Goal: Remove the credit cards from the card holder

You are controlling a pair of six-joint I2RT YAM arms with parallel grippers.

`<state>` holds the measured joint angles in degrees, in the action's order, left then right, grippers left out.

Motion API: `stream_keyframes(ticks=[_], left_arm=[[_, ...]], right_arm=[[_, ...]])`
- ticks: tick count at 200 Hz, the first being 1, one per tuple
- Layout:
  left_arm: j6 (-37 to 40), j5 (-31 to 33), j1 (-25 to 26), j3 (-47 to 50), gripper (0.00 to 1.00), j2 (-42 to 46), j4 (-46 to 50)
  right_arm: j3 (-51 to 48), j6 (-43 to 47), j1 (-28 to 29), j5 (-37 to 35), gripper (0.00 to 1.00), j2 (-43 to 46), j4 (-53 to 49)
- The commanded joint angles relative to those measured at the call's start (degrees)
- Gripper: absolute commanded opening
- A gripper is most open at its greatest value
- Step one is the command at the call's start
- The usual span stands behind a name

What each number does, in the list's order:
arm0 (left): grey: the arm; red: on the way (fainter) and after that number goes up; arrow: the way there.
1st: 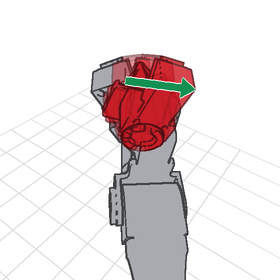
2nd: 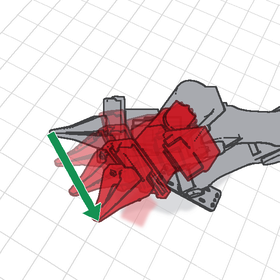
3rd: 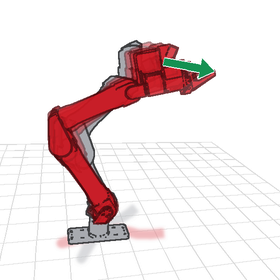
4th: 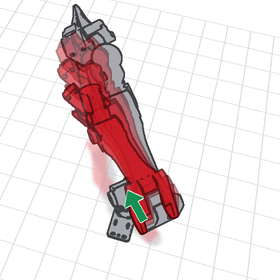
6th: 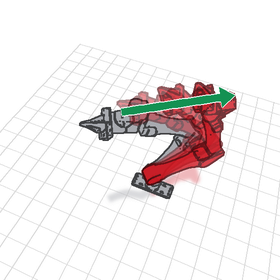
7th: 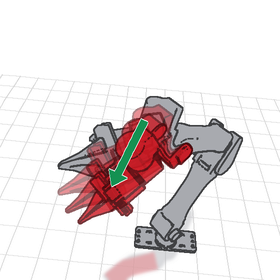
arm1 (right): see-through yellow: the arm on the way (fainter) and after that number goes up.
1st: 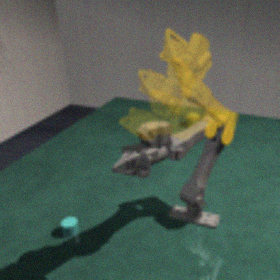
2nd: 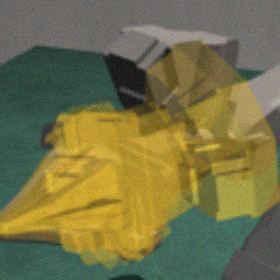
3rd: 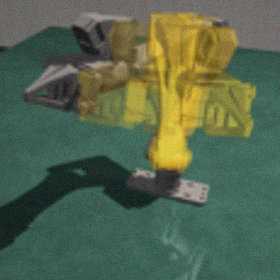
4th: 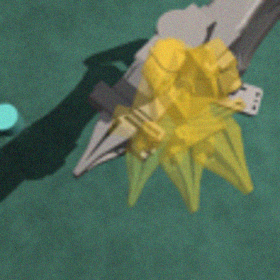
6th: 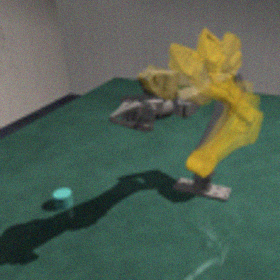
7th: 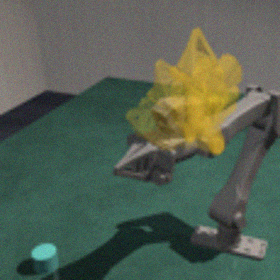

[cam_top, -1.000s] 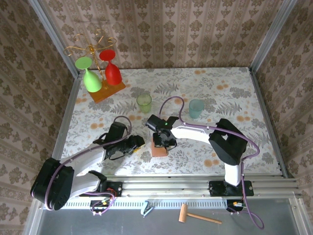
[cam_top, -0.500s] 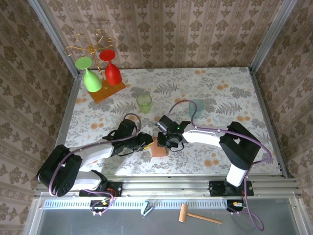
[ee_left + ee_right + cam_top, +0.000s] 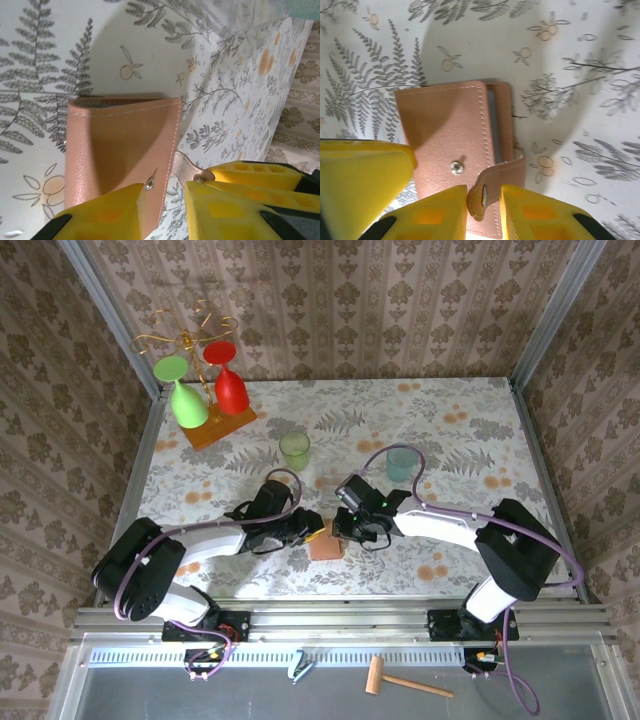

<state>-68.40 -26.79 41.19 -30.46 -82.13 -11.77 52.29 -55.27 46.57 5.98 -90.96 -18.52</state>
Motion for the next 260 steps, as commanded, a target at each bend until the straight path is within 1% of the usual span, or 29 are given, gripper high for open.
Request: stream_keyframes(ticks=[1, 20, 37, 80, 135, 157, 193, 233, 260], left_arm=[[0.6, 1.7, 0.2, -2.7, 0.28, 1.4, 3.5], [1.7, 2.4, 0.3, -4.0, 0.28, 2.3, 6.3], [1.9, 3.0, 0.2, -4.6, 0.27, 2.7, 7.3], [1.7, 3.7, 0.2, -4.9, 0.28, 3.2, 7.8], [1.8, 4.4, 0.3, -4.8, 0.28, 4.0, 8.0], [2.0, 5.0, 0.1, -4.8, 0.29, 4.7, 8.0], [3.0, 5.6, -0.5, -5.0, 0.3, 6.1, 8.9], [5.3, 5.8, -2.2, -6.1, 0.31, 8.0, 11.9], [7.4, 5.6, -3.8, -7.5, 0.31, 9.1, 14.4]], right_arm=[[0.0, 2.3, -0.4, -5.4, 0.26, 2.3, -6.6], [-1.0, 2.8, -0.9, -6.0, 0.28, 3.1, -6.0], [-2.2, 3.4, -1.5, -4.3, 0.29, 3.2, -2.8], [-1.6, 4.2, -1.8, -2.3, 0.28, -0.5, 0.1], [-2.4, 4.0, -1.8, -1.0, 0.22, -3.2, 3.8], [-2.8, 3.4, -1.8, -0.5, 0.17, -3.2, 4.4], [-2.7, 3.2, -1.7, -0.9, 0.07, -1.0, 2.9], [-1.9, 3.3, -1.8, -2.6, 0.05, 4.5, -0.4], [-0.1, 4.0, -1.7, -2.4, 0.03, 7.5, -3.3]])
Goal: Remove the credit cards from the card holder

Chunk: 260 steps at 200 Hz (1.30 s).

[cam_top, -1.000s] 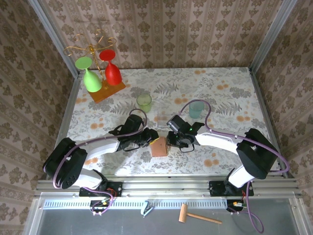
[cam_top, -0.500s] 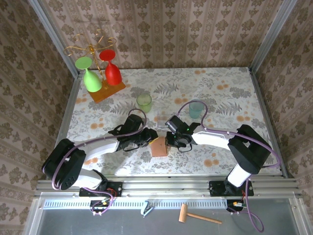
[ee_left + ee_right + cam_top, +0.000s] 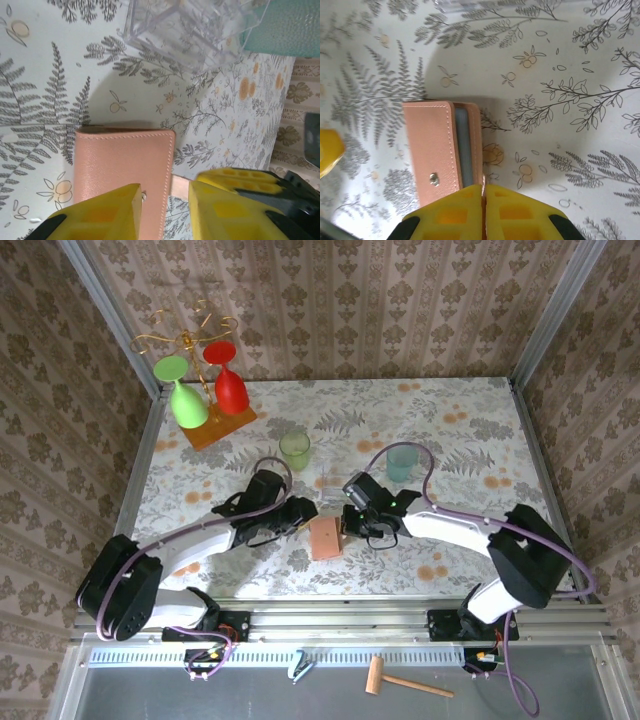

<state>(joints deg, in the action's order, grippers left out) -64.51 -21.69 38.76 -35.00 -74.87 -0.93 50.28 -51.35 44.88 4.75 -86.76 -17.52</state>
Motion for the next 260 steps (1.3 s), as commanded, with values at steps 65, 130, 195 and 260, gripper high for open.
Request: stream_keyframes(ticks=[65, 130, 195, 260], left_arm=[[5.9, -0.3, -4.2, -4.2, 0.32, 3.7, 6.2], [6.1, -0.9, -6.5, -1.8, 0.32, 6.3, 6.5], [6.3, -1.8, -6.4, -1.0, 0.32, 5.2, 5.5], [5.5, -2.1, -1.6, -3.5, 0.32, -1.7, 1.6]], right_arm=[[7.3, 0.8, 2.0, -0.5, 0.03, 5.4, -8.5], [11.7, 0.7, 4.2, 2.0, 0.03, 0.6, -6.3], [14.3, 0.5, 5.4, 2.2, 0.04, -1.3, -6.5], [10.9, -0.1, 4.7, -3.5, 0.04, 3.6, -10.1]])
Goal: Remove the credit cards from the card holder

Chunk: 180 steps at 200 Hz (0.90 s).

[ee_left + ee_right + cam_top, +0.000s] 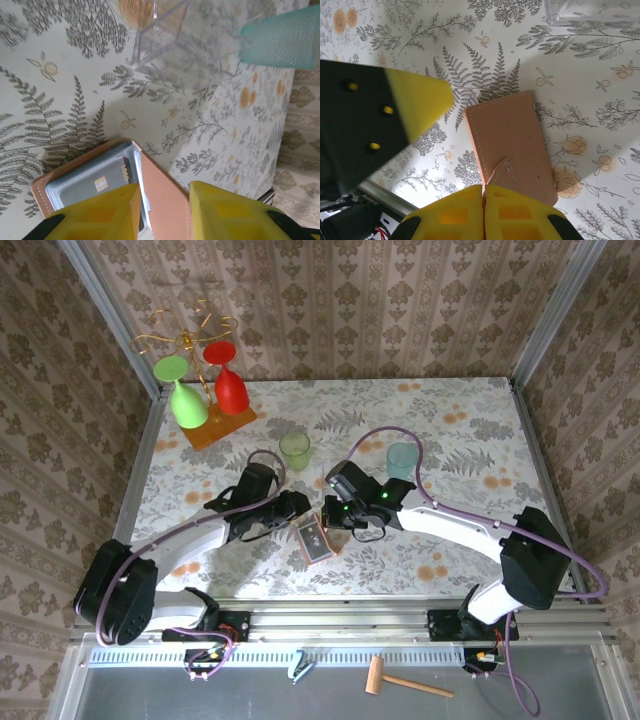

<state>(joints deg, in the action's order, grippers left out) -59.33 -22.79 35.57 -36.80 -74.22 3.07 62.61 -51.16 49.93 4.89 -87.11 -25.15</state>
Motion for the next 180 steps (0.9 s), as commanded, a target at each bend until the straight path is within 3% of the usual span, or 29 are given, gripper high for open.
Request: stream_keyframes(ticks=[1, 180], left_arm=[[0.3, -1.0, 1.6, -1.8, 0.32, -2.5, -2.5], [-4.0, -4.5, 13.8, -13.1, 0.29, -21.9, -12.2]], right_arm=[[-1.5, -0.3, -0.4, -3.7, 0.04, 4.1, -2.5], [-24.5, -1.4, -8.9, -7.7, 0.03, 16.7, -3.7]])
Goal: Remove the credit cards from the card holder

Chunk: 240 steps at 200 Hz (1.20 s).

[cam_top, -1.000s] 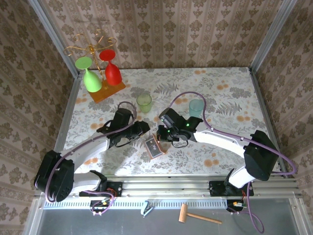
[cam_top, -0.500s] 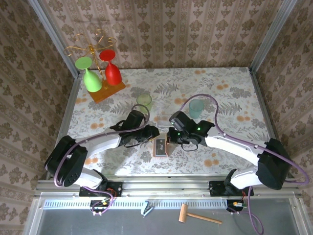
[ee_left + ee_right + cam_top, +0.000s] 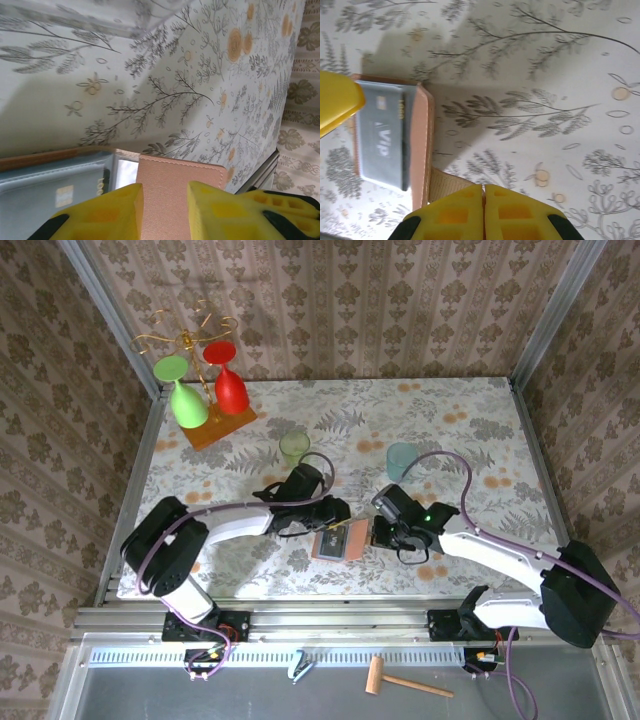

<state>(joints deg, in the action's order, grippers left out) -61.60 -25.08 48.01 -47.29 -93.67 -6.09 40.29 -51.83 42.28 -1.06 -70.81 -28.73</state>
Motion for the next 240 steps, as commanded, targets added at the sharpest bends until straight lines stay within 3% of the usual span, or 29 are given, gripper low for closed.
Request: stream_keyframes(ticks=[1, 66, 176, 240], left_arm=[[-1.7, -2.3, 1.5, -2.7, 0.29, -2.6, -3.1], [-2.2, -2.3, 2.7, -3.8, 0.27, -4.4, -3.8], [-2.4, -1.6, -0.7, 2.7, 0.27, -0.1, -4.4], [-3.7, -2.3, -0.8, 4.5, 0.26, -2.7, -6.9]], right_arm=[[-2.2, -0.7, -1.3, -1.7, 0.03, 0.3, 0.0], [-1.9, -0.2, -1.7, 3.1, 0.03, -8.3, 8.8], [3.6, 0.9, -1.8, 6.3, 0.03, -20.9, 14.8], [2.2, 0.8, -1.7, 4.7, 0.2, -15.5, 9.6]])
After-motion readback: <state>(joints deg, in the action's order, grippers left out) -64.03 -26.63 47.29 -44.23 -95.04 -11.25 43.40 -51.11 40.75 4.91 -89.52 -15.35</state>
